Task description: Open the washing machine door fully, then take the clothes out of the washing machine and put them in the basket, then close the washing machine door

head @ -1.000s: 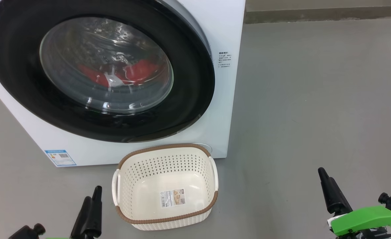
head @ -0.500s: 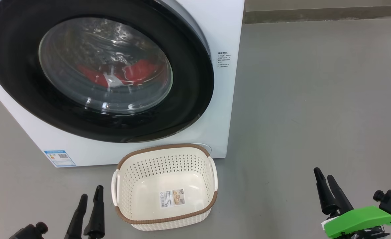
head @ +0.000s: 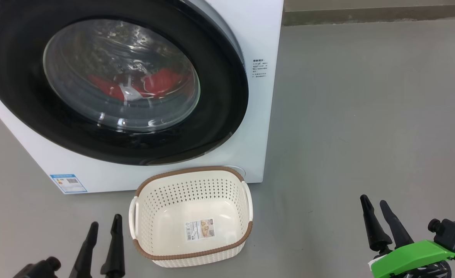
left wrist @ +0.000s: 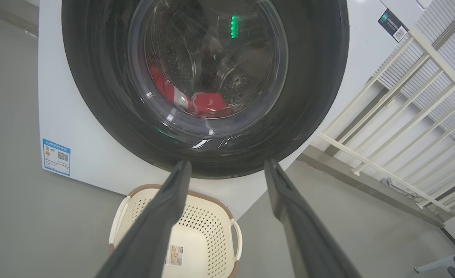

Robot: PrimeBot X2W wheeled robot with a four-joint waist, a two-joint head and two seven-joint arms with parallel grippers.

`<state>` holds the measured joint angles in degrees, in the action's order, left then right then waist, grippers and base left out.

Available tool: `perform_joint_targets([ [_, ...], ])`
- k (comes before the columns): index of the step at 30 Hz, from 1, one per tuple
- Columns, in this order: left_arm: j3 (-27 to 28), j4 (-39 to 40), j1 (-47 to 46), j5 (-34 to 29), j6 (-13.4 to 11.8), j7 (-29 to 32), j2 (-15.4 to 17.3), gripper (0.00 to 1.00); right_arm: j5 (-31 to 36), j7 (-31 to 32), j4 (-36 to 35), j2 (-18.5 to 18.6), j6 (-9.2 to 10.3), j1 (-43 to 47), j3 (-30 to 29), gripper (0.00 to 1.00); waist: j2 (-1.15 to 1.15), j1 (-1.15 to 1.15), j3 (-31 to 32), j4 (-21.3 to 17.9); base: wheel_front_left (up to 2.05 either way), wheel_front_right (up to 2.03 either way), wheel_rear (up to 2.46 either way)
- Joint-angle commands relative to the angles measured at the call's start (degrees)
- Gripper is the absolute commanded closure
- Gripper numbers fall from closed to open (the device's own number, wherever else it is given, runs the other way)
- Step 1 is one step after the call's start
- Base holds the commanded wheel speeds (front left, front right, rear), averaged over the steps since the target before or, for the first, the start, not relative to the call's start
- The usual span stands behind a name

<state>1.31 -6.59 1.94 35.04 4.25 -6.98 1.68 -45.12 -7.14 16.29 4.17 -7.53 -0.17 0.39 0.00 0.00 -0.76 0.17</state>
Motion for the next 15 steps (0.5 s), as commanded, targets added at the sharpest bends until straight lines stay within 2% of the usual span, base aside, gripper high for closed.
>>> perform_joint_targets([
  [1,0.94,1.90,-0.34,-2.12,-0.50,-0.95,0.94,0.00,1.79,-0.84,-1.84,1.11,0.03,-0.59,0.76,0.00,0.00,0.00,-0.03,0.00,0.00,0.00,0.00],
  [15,0.86,2.67,0.37,-10.97,-0.78,-3.13,1.02,0.00,9.43,-3.01,-2.30,1.43,0.03,-0.22,1.48,0.00,0.00,0.00,0.05,-0.13,0.00,0.00,0.00],
])
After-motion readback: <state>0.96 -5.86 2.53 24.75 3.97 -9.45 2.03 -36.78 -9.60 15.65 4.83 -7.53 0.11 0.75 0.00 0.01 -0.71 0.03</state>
